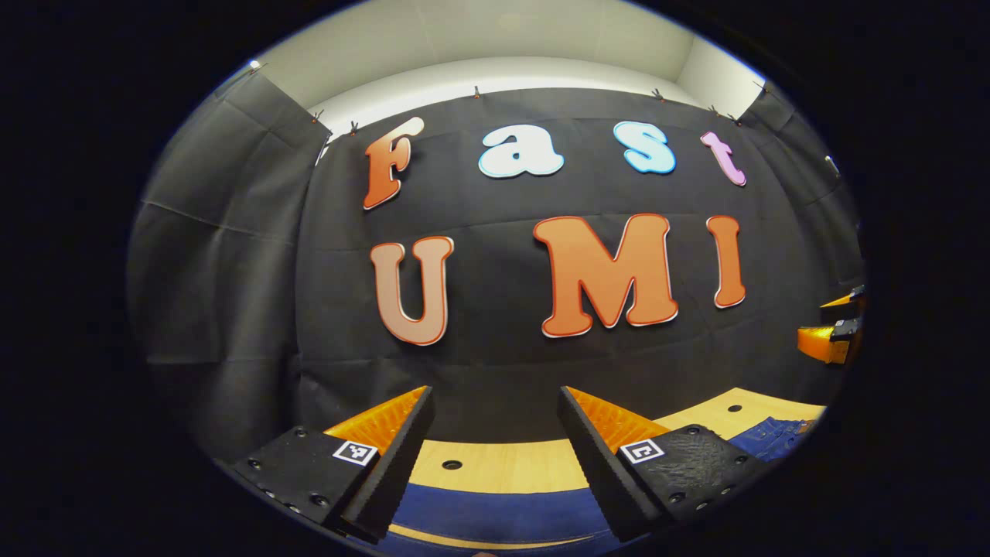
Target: Grasp the waist and the cuffs of the jeans and fold them to make the two legs overlap; first hold the waist and fold one-third of the jeans toward the cuffs, then hold the cuffs and fold the remaining one-third in the same direction to finish folding.
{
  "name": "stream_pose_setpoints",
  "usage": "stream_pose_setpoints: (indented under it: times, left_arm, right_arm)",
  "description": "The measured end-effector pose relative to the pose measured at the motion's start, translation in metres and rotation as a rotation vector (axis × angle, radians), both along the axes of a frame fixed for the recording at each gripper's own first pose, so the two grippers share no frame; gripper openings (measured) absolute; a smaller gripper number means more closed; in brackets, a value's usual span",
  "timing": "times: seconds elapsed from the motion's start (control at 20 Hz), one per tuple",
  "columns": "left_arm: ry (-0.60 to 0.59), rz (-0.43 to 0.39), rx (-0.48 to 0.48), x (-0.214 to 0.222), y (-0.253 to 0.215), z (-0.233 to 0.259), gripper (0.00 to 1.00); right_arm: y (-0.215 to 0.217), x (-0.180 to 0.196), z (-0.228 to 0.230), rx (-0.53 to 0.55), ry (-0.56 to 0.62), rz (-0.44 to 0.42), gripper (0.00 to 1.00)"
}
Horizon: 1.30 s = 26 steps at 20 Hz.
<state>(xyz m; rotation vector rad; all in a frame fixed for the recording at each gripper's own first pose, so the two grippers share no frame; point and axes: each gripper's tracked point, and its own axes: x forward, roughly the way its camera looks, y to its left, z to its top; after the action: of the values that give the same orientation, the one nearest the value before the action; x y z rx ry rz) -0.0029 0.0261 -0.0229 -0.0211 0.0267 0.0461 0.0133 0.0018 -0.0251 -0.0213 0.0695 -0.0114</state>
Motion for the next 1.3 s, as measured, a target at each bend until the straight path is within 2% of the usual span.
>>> stream_pose_setpoints:
  times: [0.4, 0.65, 1.15, 1.3]
  left_arm:
    - [0.153, 0.133, -0.043, -0.019, 0.066, -0.058, 0.98]
    - [0.283, 0.178, -0.131, -0.027, 0.094, -0.107, 0.98]
    - [0.569, 0.255, -0.327, -0.063, 0.128, -0.204, 0.97]
    - [0.655, 0.279, -0.433, -0.079, 0.139, -0.232, 0.97]
  right_arm:
    - [-0.041, -0.001, -0.056, 0.076, 0.185, -0.085, 0.97]
    - [-0.059, -0.009, -0.092, 0.091, 0.297, -0.112, 0.97]
    - [-0.076, -0.028, -0.18, 0.325, 0.578, -0.162, 0.96]
    - [-0.076, -0.04, -0.206, 0.424, 0.665, -0.166, 0.97]
